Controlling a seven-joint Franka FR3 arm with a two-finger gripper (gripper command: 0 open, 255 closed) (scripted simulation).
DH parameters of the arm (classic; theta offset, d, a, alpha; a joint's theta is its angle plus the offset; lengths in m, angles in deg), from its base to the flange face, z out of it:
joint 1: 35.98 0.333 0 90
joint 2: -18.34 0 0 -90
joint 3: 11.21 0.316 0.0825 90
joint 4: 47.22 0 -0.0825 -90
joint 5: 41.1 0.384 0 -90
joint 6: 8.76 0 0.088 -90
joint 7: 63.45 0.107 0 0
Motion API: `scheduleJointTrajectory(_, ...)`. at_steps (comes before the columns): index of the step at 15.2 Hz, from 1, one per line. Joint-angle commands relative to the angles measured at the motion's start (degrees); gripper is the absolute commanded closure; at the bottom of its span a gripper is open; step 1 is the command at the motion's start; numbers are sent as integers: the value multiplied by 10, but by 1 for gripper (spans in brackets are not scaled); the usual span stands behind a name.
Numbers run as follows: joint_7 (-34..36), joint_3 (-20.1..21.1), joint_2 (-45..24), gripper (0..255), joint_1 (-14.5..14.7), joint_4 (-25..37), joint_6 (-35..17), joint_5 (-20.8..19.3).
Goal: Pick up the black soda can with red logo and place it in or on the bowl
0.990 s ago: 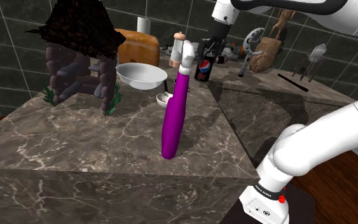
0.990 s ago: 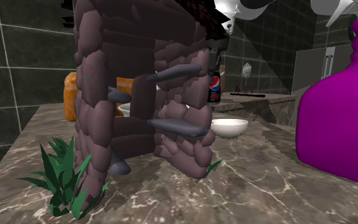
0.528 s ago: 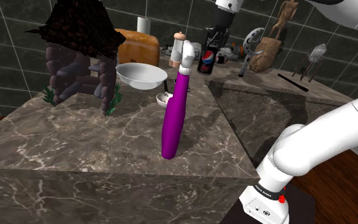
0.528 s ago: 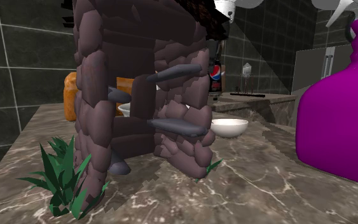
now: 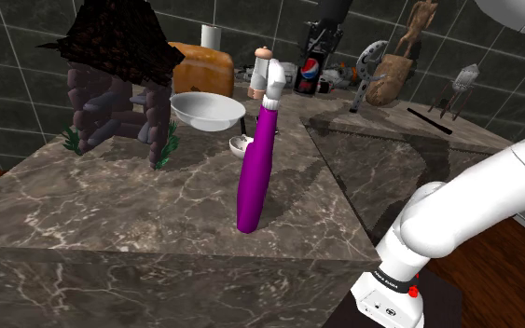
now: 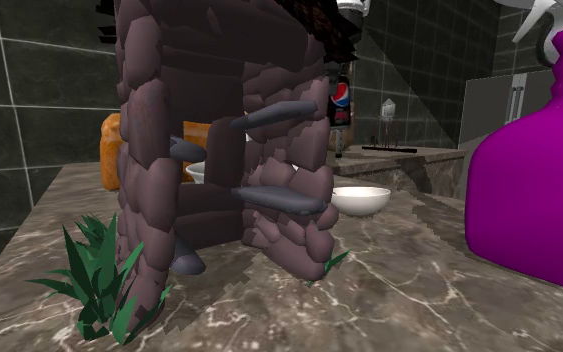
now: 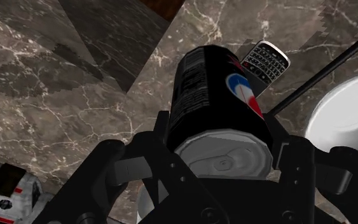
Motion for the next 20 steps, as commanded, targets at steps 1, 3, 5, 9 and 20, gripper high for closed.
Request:
scheduleJointTrajectory(1, 0, 1, -11, 255, 0, 30, 18, 0)
scheduleJointTrajectory(3, 13, 10, -24, 255, 4, 47, 22, 1)
scheduleJointTrajectory(5, 39, 29, -50, 255, 11, 74, 26, 3)
scheduleJointTrajectory(9, 91, 65, -108, 255, 27, 142, 36, 0)
scheduleJointTrajectory(20, 232, 152, -354, 255, 113, 467, 131, -74)
